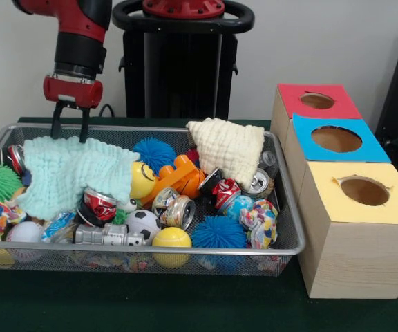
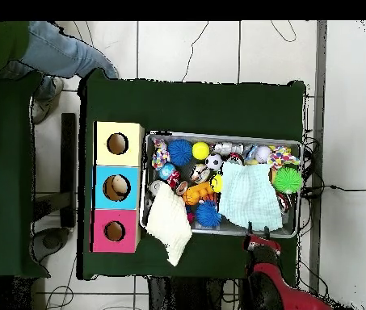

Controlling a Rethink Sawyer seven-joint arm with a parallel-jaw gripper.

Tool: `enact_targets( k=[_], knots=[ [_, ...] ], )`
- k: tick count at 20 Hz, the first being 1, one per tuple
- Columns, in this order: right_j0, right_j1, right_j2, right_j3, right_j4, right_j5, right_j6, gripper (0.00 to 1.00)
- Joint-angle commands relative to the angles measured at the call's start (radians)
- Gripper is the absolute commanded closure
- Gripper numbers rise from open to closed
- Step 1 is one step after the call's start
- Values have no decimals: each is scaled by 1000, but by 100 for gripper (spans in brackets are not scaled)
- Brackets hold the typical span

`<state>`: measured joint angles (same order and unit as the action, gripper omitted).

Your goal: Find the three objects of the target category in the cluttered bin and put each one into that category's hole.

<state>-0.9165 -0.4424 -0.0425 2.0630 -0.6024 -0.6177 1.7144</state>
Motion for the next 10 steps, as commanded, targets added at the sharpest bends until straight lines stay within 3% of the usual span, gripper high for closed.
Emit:
enact_targets(
  k=[1,4,10],
  knots=[
    [14,-22,137,-78,-11,131,177,0],
    [66,-24,69,-96,51,88,148,0],
    [68,-38,66,-97,48,55,169,0]
  ],
)
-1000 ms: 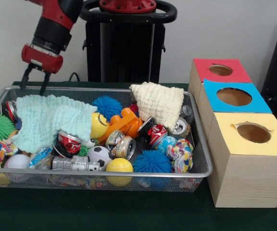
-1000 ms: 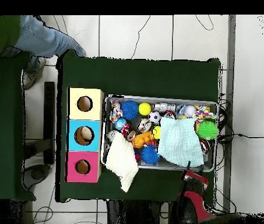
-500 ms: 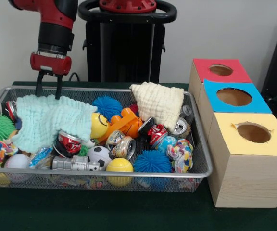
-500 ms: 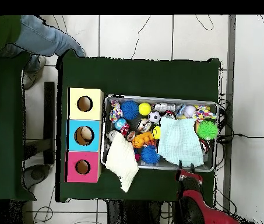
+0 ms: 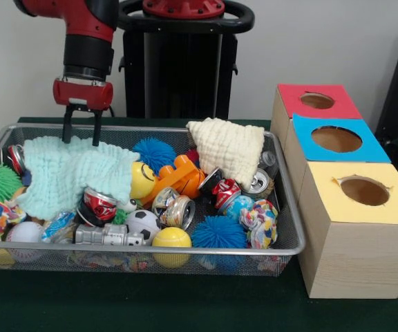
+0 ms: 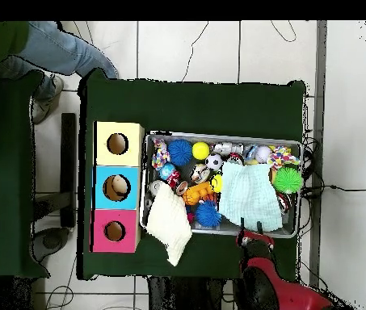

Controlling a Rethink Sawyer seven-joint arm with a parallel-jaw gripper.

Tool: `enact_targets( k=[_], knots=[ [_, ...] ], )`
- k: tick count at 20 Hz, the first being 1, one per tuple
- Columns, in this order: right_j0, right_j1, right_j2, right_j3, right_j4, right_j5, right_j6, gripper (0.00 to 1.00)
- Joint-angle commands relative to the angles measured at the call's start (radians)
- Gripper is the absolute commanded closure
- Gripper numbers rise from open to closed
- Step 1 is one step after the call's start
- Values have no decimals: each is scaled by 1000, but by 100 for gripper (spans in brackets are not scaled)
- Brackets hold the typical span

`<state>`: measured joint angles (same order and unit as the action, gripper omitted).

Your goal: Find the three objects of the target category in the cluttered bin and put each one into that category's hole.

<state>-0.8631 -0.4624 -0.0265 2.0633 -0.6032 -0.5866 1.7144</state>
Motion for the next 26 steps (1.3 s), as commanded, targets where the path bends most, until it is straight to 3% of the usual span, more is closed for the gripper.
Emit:
enact_targets(
  k=[1,11,16,26],
  knots=[
    [17,-19,49,-97,52,15,173,0],
    [57,-25,-3,-118,116,-64,155,0],
    [64,58,-14,-177,146,-123,135,0],
    [61,147,-19,-247,129,-121,110,0]
  ],
)
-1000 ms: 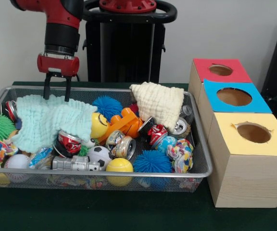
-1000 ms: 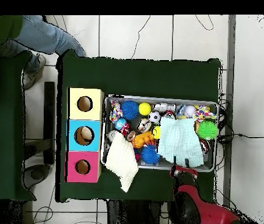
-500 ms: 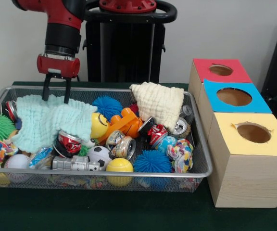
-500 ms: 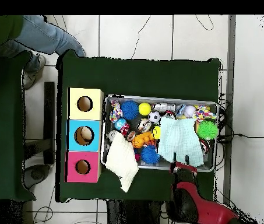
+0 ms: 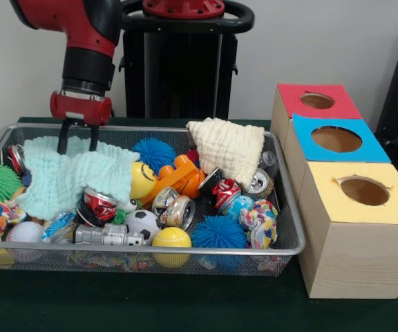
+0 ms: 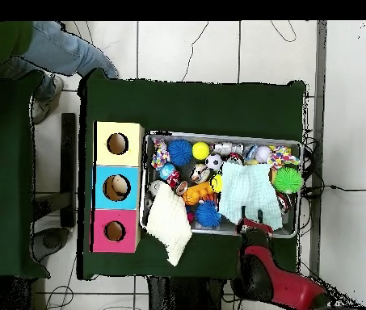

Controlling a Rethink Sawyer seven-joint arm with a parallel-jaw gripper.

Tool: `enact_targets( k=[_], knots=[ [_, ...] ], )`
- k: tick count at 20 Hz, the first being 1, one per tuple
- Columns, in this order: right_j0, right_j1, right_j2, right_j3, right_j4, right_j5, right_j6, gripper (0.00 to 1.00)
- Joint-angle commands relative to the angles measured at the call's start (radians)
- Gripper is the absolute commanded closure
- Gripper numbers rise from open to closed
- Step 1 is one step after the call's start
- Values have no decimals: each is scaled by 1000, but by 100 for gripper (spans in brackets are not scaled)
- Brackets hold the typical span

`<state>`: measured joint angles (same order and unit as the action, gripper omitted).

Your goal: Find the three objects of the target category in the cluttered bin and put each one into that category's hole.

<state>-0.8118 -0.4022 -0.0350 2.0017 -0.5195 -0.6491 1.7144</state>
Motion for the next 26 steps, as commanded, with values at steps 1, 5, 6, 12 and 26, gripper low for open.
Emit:
enact_targets(
  k=[1,5,6,12,26],
  knots=[
    [9,96,-10,-192,43,-61,110,0],
    [3,135,-5,-223,26,-72,111,0],
    [7,144,-11,-227,31,-82,107,0],
    [31,156,-39,-232,50,-109,89,0],
    [70,160,-81,-241,65,-116,96,100]
  ],
)
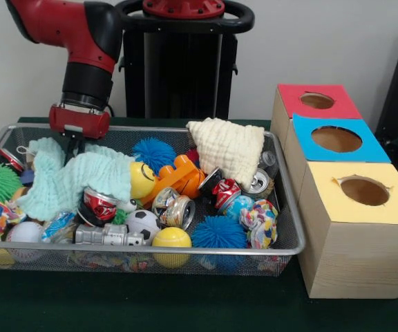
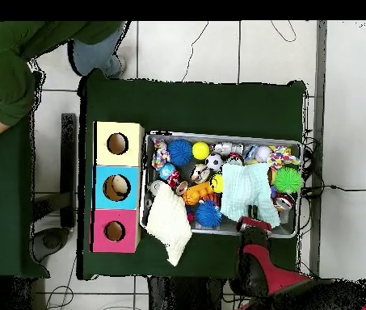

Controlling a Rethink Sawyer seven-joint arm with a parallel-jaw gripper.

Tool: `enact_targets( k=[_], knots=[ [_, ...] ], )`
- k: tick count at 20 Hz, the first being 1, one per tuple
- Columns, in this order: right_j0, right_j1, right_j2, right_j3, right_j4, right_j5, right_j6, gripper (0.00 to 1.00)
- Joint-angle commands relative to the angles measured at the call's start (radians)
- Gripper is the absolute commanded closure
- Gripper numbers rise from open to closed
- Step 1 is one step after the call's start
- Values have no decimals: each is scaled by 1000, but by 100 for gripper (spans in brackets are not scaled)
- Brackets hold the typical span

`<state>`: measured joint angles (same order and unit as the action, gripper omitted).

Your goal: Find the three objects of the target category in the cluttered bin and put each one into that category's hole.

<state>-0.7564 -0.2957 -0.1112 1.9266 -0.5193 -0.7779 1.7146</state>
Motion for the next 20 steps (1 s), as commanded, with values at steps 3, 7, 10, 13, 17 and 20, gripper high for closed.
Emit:
enact_targets(
  k=[3,7,10,13,17,20],
  knots=[
    [23,57,-15,-168,69,4,95,100],
    [45,50,-40,-160,92,5,95,100],
    [51,15,-52,-137,78,35,106,100],
    [42,-60,-52,-87,28,54,135,100],
    [38,-199,-48,3,-19,109,172,100],
    [51,-268,-49,54,-10,137,183,100]
  ],
)
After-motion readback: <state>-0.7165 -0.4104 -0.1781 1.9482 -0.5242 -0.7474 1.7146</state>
